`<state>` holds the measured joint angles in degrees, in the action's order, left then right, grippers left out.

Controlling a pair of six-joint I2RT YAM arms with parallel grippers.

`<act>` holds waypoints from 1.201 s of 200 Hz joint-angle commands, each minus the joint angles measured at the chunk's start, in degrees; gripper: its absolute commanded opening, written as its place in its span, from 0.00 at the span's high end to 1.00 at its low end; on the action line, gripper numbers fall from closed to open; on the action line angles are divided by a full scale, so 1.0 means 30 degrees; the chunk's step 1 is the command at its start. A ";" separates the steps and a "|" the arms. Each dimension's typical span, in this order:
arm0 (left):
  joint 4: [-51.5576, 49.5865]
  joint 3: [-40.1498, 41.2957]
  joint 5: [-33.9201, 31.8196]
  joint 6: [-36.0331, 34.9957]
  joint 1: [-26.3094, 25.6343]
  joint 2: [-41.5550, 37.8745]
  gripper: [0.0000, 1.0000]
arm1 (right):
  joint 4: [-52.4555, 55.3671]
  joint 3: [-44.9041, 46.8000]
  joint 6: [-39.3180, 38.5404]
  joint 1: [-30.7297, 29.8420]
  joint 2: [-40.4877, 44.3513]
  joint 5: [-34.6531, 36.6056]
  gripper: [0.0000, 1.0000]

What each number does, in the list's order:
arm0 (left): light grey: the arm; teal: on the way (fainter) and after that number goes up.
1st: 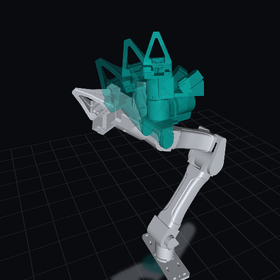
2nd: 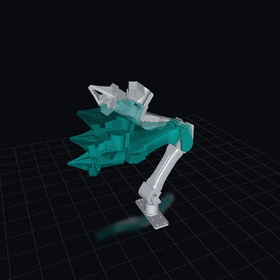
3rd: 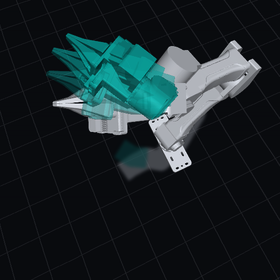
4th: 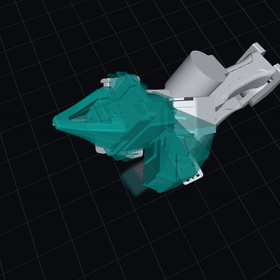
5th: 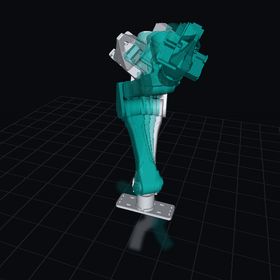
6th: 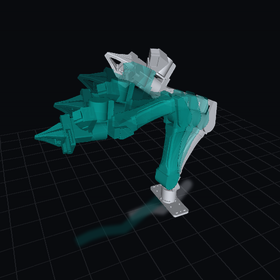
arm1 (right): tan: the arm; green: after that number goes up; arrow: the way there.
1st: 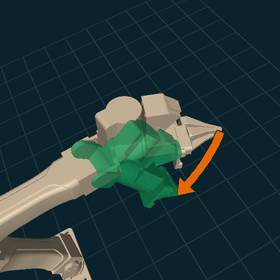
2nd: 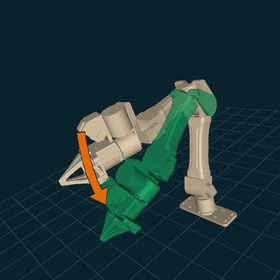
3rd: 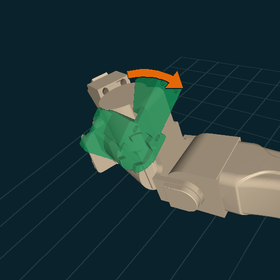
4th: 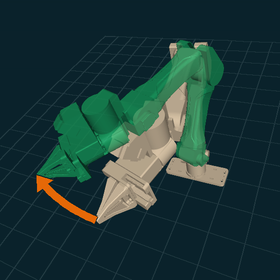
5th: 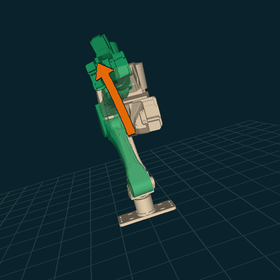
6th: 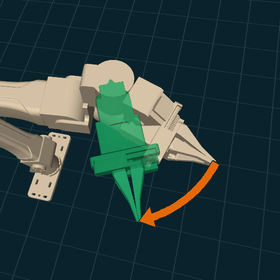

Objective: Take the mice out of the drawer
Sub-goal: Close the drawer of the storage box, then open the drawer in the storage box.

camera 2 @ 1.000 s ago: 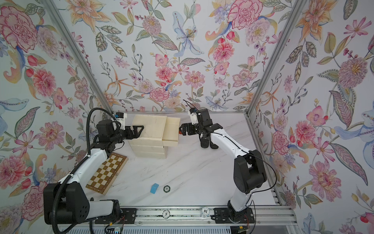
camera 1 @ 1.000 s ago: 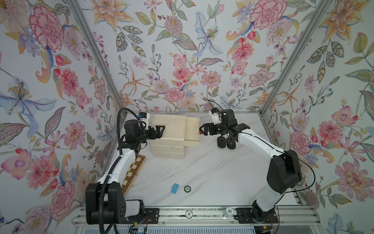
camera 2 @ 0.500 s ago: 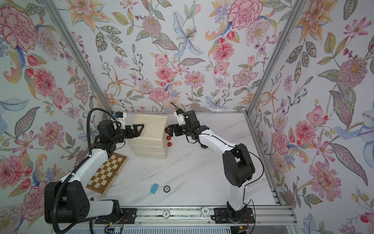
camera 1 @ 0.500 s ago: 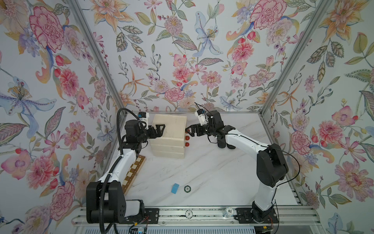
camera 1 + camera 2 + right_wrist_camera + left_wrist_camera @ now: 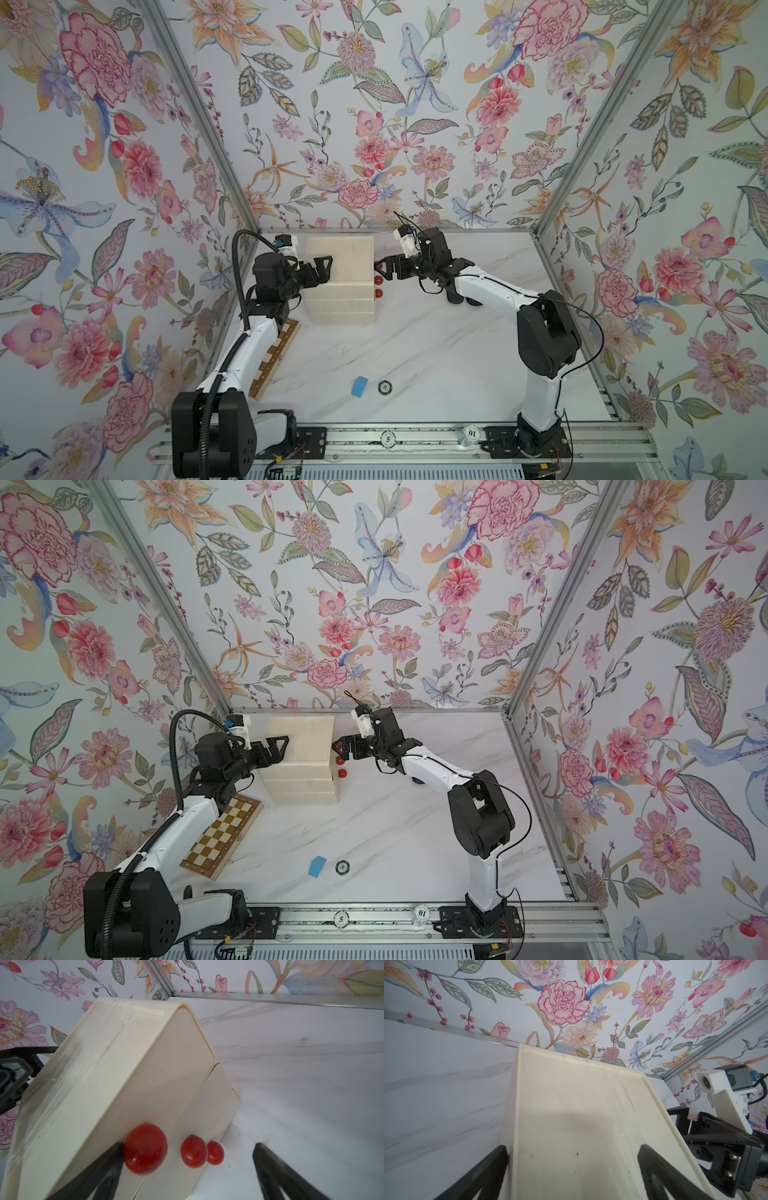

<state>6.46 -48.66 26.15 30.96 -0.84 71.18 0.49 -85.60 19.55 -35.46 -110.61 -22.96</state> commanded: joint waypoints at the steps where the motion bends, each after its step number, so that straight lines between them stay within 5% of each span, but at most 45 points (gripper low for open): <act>1: -0.0234 -0.0007 -0.0053 0.0188 -0.0430 -0.0636 0.00 | -0.1092 -0.0233 -0.0174 -0.1483 -0.0206 -0.0901 0.01; 86: -0.1413 -0.0451 -0.1744 -0.0329 -0.0364 -0.0680 0.00 | -0.1250 -0.0293 -0.0386 -0.2476 0.0019 -0.0683 0.01; 156: -0.4088 -0.4648 -0.4602 -0.2112 -0.0718 -0.1894 0.00 | -0.2609 0.2543 -0.0411 0.0158 0.3608 0.0397 0.01; 197: -0.3722 -0.5448 -0.7410 -0.3701 -0.4344 -0.1976 0.00 | -0.5499 0.5395 0.1609 0.2362 0.5196 -0.1366 0.01; 240: -0.0485 -0.4023 -1.2153 -0.5717 -0.7653 -0.0500 0.00 | -0.9086 0.6507 0.4469 0.3177 0.3602 -0.3910 0.02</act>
<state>-0.23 -63.57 0.36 19.14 -20.82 66.50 -19.68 -66.96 27.31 -25.54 -96.01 -28.99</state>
